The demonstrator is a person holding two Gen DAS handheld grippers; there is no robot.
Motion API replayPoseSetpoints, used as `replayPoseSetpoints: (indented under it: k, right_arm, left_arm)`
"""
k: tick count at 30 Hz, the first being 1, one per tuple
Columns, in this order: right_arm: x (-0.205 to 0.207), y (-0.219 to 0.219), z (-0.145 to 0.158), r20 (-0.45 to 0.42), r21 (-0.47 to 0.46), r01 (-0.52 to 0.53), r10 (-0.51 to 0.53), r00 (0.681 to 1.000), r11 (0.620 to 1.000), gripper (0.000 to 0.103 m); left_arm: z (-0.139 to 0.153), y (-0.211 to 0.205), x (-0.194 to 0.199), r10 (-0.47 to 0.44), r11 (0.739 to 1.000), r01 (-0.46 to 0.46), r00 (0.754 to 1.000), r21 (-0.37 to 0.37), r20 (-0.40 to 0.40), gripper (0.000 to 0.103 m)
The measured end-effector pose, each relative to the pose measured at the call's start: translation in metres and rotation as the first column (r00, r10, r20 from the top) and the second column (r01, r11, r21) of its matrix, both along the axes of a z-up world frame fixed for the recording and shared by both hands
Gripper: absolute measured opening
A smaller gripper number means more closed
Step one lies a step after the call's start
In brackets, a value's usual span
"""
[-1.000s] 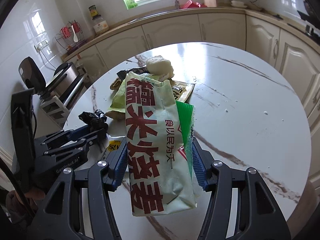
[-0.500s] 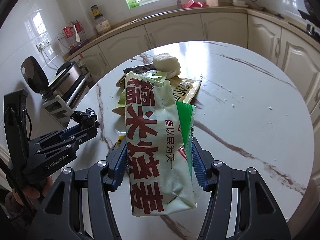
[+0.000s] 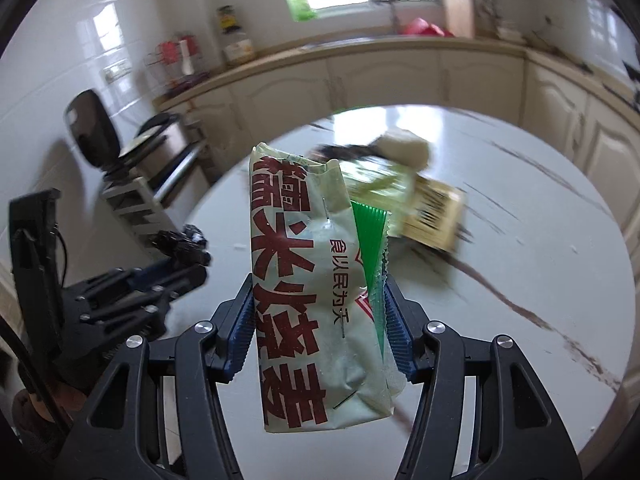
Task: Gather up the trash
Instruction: 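Carry both items to the blue wastebasket and open both grippers over it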
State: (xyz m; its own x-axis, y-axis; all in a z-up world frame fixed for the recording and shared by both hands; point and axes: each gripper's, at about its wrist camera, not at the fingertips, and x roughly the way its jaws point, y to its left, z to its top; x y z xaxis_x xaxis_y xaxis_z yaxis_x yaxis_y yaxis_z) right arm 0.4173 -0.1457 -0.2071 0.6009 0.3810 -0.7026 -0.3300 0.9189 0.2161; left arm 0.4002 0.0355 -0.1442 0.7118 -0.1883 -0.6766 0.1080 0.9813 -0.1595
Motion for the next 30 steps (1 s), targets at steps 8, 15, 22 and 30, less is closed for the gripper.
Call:
replayPoseSetpoints:
  k: [8,15,22,30]
  right_arm:
    - [-0.018,0.135,0.005,0.061,-0.005,-0.222,0.222,0.973,0.975,0.055]
    - [-0.04,0.273,-0.05,-0.01,-0.006,-0.429,0.429,0.903,0.903,0.055]
    - [-0.04,0.347,-0.137,-0.145,-0.032,-0.506,0.497,0.856,0.862,0.055]
    - [-0.02,0.366,-0.206,-0.262,-0.025,-0.52,0.497,0.827,0.854,0.055]
  left_arm:
    - [-0.001,0.103,-0.072,0.24,0.971,-0.24,0.969,-0.016,0.047,0.026]
    - [-0.072,0.21,-0.122,0.474,0.88,-0.471,0.872,0.053,-0.118,0.026]
    - [-0.157,0.257,-0.118,0.514,0.85,-0.523,0.802,0.058,-0.305,0.026]
    - [-0.196,0.278,-0.078,0.5,0.854,-0.516,0.782,0.065,-0.373,0.039]
